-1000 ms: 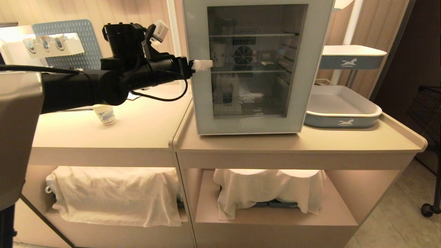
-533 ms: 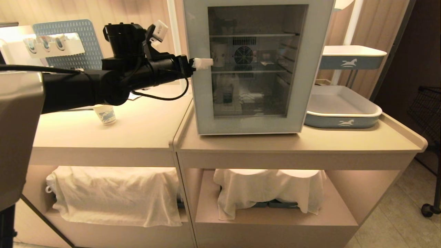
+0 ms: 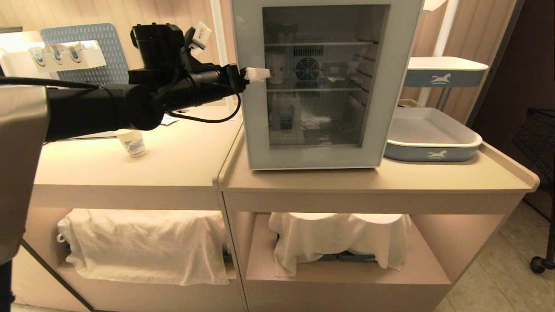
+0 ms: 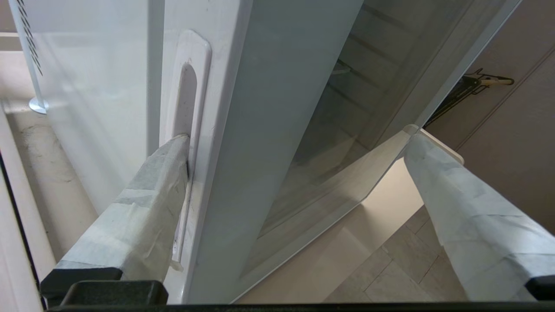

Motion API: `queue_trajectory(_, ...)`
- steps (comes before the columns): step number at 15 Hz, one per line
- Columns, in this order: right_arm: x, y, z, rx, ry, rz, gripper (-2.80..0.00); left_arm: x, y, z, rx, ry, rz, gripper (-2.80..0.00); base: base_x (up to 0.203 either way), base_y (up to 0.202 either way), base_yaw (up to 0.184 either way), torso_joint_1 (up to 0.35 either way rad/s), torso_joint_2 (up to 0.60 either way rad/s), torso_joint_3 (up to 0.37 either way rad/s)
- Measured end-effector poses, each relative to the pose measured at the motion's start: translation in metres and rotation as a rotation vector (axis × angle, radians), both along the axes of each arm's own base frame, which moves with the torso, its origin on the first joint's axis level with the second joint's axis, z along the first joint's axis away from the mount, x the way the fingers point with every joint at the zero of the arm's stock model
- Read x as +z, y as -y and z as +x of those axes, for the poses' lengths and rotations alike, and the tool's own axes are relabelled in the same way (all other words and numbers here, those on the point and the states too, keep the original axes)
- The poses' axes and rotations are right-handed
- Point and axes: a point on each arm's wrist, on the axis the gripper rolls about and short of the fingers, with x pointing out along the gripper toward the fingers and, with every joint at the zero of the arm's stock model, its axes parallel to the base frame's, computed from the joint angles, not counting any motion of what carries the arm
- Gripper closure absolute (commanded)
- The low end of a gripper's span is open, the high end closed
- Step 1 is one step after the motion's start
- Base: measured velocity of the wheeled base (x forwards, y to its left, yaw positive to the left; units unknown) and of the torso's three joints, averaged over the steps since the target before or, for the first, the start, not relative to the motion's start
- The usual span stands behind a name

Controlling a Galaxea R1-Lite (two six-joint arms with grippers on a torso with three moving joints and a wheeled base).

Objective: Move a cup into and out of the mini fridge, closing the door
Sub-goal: Open the freezer door

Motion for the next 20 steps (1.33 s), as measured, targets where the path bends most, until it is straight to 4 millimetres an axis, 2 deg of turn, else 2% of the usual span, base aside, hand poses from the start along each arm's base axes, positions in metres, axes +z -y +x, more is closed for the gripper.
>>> queue_trajectory(7, 0.0, 0.0, 0.0, 0.0, 0.0, 0.0, 0.0, 0.002, -0.002, -0.018, -0.021, -0.024, 0.008, -2.8, 0.0, 0.0, 0.0, 0.0, 0.0, 0.0)
queue_trajectory(11, 0.0, 0.0, 0.0, 0.0, 0.0, 0.0, 0.0, 0.005, -0.007, -0.036, -0.032, -0.047, 0.012, -2.8, 0.0, 0.0, 0.0, 0.0, 0.0, 0.0)
queue_trajectory(15, 0.0, 0.0, 0.0, 0.0, 0.0, 0.0, 0.0, 0.009, -0.011, -0.074, -0.093, -0.08, 0.027, -2.8, 0.0, 0.0, 0.0, 0.0, 0.0, 0.0)
queue_trajectory(20, 0.0, 0.0, 0.0, 0.0, 0.0, 0.0, 0.0, 0.011, -0.029, -0.127, -0.129, -0.092, 0.04, -2.8, 0.0, 0.0, 0.0, 0.0, 0.0, 0.0)
